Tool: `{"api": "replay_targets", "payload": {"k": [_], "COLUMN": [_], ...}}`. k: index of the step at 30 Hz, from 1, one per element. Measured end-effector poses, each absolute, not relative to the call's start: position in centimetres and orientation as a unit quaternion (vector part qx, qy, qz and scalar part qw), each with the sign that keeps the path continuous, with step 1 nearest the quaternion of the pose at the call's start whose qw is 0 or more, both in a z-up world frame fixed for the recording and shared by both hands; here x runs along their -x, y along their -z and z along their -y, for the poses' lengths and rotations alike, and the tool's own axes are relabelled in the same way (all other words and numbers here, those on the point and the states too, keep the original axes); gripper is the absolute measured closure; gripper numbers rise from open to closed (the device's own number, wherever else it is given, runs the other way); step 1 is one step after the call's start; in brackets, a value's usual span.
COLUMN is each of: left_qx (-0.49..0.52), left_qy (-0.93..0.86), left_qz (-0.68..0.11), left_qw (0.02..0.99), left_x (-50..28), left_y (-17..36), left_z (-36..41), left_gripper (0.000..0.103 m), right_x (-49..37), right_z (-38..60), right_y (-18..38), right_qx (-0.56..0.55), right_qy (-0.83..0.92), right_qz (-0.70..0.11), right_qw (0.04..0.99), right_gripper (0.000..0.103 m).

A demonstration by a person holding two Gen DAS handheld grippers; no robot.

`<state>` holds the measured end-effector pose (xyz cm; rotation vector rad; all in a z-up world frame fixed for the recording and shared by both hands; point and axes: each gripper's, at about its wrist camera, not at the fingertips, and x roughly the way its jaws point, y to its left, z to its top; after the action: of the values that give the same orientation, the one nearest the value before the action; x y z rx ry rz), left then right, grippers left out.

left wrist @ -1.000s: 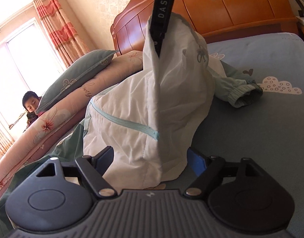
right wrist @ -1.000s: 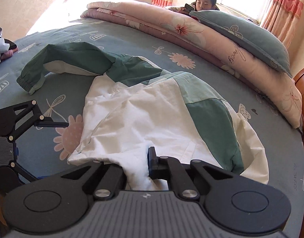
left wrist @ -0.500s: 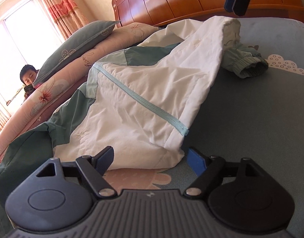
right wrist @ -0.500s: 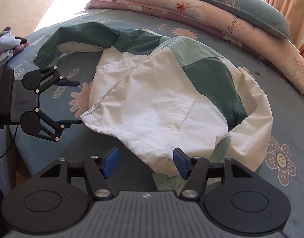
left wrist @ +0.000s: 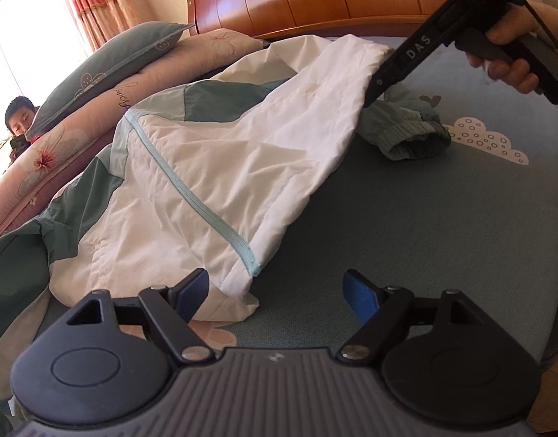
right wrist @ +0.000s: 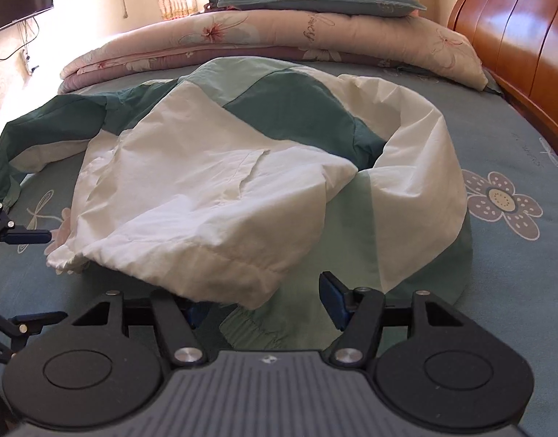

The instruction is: Fold clothes

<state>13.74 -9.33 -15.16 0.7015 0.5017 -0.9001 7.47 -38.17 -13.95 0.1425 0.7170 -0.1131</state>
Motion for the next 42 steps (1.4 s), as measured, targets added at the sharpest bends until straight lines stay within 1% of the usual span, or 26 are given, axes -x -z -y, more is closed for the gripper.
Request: {"api": "replay_targets", "payload": {"k": [2,3,4,6,10,16,22,29,33,36,38,39,41,42], "left_qx": [-0.329,-0.329,-0.329,-0.33,-0.331,-0.325,-0.307,-0.226,-0.233,-0.261,-0.279,-0.285,-0.3,-0.307], "left_qy": [0.421,0.421,0.419,0.416,0.421,0.429,0.463,0.494,0.433,0.381,0.359,0.352,0.336,0.329], "left_qz": [-0.239,-0.242,-0.244,-0.248,-0.245,-0.235,-0.223,-0.214,-0.17,-0.124,-0.108,-0.105,-0.104,-0.103], "left_qw": [0.811,0.81,0.81,0.81,0.808,0.81,0.801,0.812,0.854,0.878,0.884,0.885,0.887,0.887], "left_x": [-13.9,-14.0,-14.0,-14.0,-13.5,-12.0,-10.0,-10.9,-13.1,-14.8,-16.0,-16.5,-17.5,-18.0], "left_y": [15.2,15.3,15.3,15.5,15.5,15.1,14.8,16.7,18.4,18.0,17.3,16.9,16.0,15.6], "left_z": [9.6,9.7,9.8,10.0,10.4,10.4,10.7,16.4,18.5,17.0,15.3,14.5,13.1,12.5], "left_gripper": [0.022,0.022,0.022,0.022,0.022,0.022,0.022,0.022,0.021,0.021,0.022,0.022,0.022,0.022], "right_x": [-7.5,-7.6,-7.7,-7.9,-7.6,-6.8,-5.5,-3.9,-2.7,-1.6,-1.1,-1.0,-1.3,-1.6], "right_z": [39.3,39.8,40.1,40.2,40.3,39.7,36.3,34.9,36.0,37.7,38.8,39.3,40.2,40.6], "right_y": [13.7,13.5,13.2,12.5,9.4,2.3,-3.0,-7.1,-8.2,-7.9,-6.8,-5.9,-3.5,-2.0], "right_qx": [-0.11,-0.133,-0.145,-0.152,-0.189,-0.221,-0.177,-0.174,-0.182,-0.177,-0.174,-0.171,-0.168,-0.166], "right_qy": [0.049,0.04,0.033,0.02,-0.028,-0.066,-0.074,-0.069,-0.054,-0.033,-0.021,-0.017,-0.014,-0.006], "right_qz": [-0.32,-0.31,-0.307,-0.303,-0.283,-0.249,-0.254,-0.246,-0.233,-0.24,-0.248,-0.259,-0.289,-0.307], "right_qw": [0.94,0.94,0.94,0.94,0.94,0.94,0.948,0.951,0.954,0.954,0.953,0.95,0.942,0.937], "right_gripper": [0.05,0.07,0.079,0.083,0.085,0.085,0.085,0.086,0.087,0.087,0.087,0.085,0.082,0.077]}}
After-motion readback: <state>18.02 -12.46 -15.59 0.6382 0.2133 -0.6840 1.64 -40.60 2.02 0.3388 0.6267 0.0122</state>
